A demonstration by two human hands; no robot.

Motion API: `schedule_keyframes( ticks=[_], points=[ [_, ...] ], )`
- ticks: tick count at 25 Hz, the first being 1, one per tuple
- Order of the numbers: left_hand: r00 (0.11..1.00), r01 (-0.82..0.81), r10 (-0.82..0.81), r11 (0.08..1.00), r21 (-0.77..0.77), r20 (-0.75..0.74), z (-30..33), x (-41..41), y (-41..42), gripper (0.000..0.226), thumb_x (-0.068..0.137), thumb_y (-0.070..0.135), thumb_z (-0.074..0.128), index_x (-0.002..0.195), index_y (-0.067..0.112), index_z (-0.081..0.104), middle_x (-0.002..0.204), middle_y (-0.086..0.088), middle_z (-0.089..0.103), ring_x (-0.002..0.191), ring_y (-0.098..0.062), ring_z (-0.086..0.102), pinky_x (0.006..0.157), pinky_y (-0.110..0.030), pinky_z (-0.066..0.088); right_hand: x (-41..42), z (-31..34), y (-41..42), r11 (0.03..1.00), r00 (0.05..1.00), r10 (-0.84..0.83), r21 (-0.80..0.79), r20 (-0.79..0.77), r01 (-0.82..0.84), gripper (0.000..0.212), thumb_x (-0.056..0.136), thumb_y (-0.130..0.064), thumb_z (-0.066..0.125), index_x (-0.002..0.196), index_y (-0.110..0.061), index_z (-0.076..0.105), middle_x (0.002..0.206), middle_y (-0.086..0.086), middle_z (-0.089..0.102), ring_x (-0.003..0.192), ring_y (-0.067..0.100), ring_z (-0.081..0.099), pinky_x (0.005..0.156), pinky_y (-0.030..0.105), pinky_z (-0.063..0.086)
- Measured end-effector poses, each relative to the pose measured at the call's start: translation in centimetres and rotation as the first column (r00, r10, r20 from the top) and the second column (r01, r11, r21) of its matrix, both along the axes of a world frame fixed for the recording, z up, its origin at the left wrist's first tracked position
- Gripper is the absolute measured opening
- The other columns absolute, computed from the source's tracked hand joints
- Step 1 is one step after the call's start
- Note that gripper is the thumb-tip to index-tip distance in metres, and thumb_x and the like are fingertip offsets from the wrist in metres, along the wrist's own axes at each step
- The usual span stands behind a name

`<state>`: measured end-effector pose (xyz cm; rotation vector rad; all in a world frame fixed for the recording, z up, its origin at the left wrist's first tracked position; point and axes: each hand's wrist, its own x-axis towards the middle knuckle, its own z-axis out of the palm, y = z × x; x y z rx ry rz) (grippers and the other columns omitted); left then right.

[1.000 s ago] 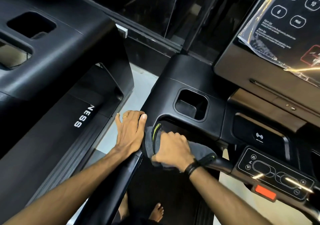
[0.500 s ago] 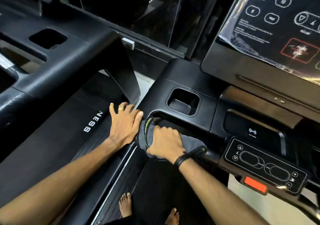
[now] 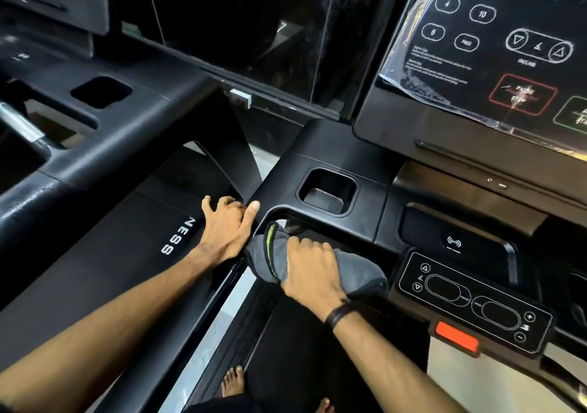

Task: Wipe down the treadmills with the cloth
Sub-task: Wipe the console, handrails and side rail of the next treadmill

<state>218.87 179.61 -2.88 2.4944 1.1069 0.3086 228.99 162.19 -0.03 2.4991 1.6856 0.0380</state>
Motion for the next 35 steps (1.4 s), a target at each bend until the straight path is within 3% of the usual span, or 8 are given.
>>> schedule_keyframes(
  ticks=[2, 7, 13, 18, 21, 24, 30, 35],
  points=[
    [1.000, 0.018, -0.018, 1.000, 0.011, -0.005, -0.3, 0.0, 0.0, 0.088, 0.095, 0.062, 0.002, 0.069, 0.009, 0.066, 0.100, 0.001, 0.070, 0.128, -0.019, 0.045, 0.117, -0.053, 0.000, 0.8, 0.2, -1.4, 1.000, 0.997, -0.017, -0.021, 0.082, 0.018, 0.044, 0.065, -0.039, 0.074, 0.097, -0.017, 0.056, 0.092, 0.007, 0.070, 0.081, 0.028, 0.068, 0.071, 0.037, 0.047],
    [1.000, 0.019, -0.018, 0.999, 0.032, -0.018, 0.0, 0.3, -0.5, 0.085, 0.095, 0.061, 0.002, 0.068, 0.011, 0.065, 0.097, -0.001, 0.069, 0.126, -0.020, 0.046, 0.117, -0.054, 0.000, 5.5, 4.1, 1.1, 0.921, 0.786, -0.240, -0.389, -0.570, -0.001, 0.054, 0.055, -0.057, 0.087, 0.084, -0.015, 0.066, 0.089, -0.001, 0.068, 0.079, 0.019, 0.062, 0.061, 0.030, 0.043],
    [1.000, 0.014, -0.014, 0.999, 0.043, -0.011, -0.1, 0.0, -1.0, 0.088, 0.094, 0.061, 0.001, 0.094, 0.011, 0.073, 0.112, -0.003, 0.071, 0.128, -0.022, 0.046, 0.116, -0.054, -0.001, 1.9, 0.8, -4.8, 1.000, 0.993, 0.023, -0.007, 0.117, -0.022, 0.053, 0.065, -0.046, 0.080, 0.101, -0.017, 0.056, 0.093, 0.005, 0.065, 0.084, 0.026, 0.065, 0.076, 0.038, 0.047],
    [1.000, 0.005, -0.005, 0.999, 0.034, 0.005, -0.4, -0.1, -0.6, 0.081, 0.092, 0.065, -0.002, 0.069, 0.019, 0.061, 0.098, 0.000, 0.070, 0.127, -0.022, 0.047, 0.116, -0.054, -0.001, 6.3, 3.7, -2.7, 0.967, 0.923, -0.122, -0.252, -0.365, 0.028, 0.061, 0.055, -0.064, 0.076, 0.092, -0.020, 0.056, 0.091, 0.000, 0.067, 0.087, 0.028, 0.062, 0.079, 0.040, 0.050],
    [0.999, -0.014, 0.013, 1.000, 0.026, 0.034, -0.4, -0.2, -0.9, 0.090, 0.091, 0.065, -0.001, 0.093, 0.014, 0.073, 0.112, -0.003, 0.071, 0.130, -0.022, 0.046, 0.117, -0.054, -0.001, 3.9, 1.3, -5.0, 0.999, 0.999, -0.011, -0.047, -0.036, 0.009, 0.053, 0.062, -0.049, 0.078, 0.098, -0.018, 0.056, 0.092, 0.002, 0.065, 0.083, 0.026, 0.064, 0.075, 0.039, 0.047],
    [0.999, -0.012, 0.011, 0.999, 0.044, 0.042, -0.7, -0.2, -0.8, 0.084, 0.093, 0.064, -0.001, 0.080, 0.018, 0.068, 0.101, -0.002, 0.071, 0.127, -0.020, 0.048, 0.117, -0.055, 0.002, 3.3, 1.2, -6.2, 0.999, 0.992, 0.000, -0.042, 0.128, 0.005, 0.057, 0.065, -0.046, 0.079, 0.107, -0.017, 0.055, 0.098, 0.004, 0.065, 0.089, 0.026, 0.065, 0.080, 0.040, 0.048],
    [0.998, -0.026, 0.022, 0.997, 0.073, 0.059, -1.2, 0.2, -0.7, 0.079, 0.097, 0.063, 0.002, 0.066, 0.021, 0.061, 0.091, 0.004, 0.070, 0.122, -0.018, 0.050, 0.116, -0.054, 0.003, 7.2, 5.0, -1.4, 0.891, 0.776, -0.319, -0.451, -0.544, 0.050, 0.060, 0.054, -0.058, 0.087, 0.092, -0.016, 0.068, 0.094, -0.002, 0.070, 0.089, 0.023, 0.066, 0.079, 0.039, 0.059],
    [0.996, -0.032, 0.029, 0.999, 0.037, 0.079, -1.0, -0.1, -0.9, 0.076, 0.098, 0.060, 0.003, 0.072, 0.020, 0.062, 0.098, 0.002, 0.072, 0.124, -0.018, 0.049, 0.117, -0.054, 0.001, 3.2, 2.0, -4.7, 0.994, 0.998, -0.062, -0.085, -0.004, 0.062, 0.057, 0.071, -0.054, 0.073, 0.109, -0.017, 0.053, 0.106, 0.006, 0.067, 0.098, 0.028, 0.065, 0.087, 0.041, 0.048]
  ],
)
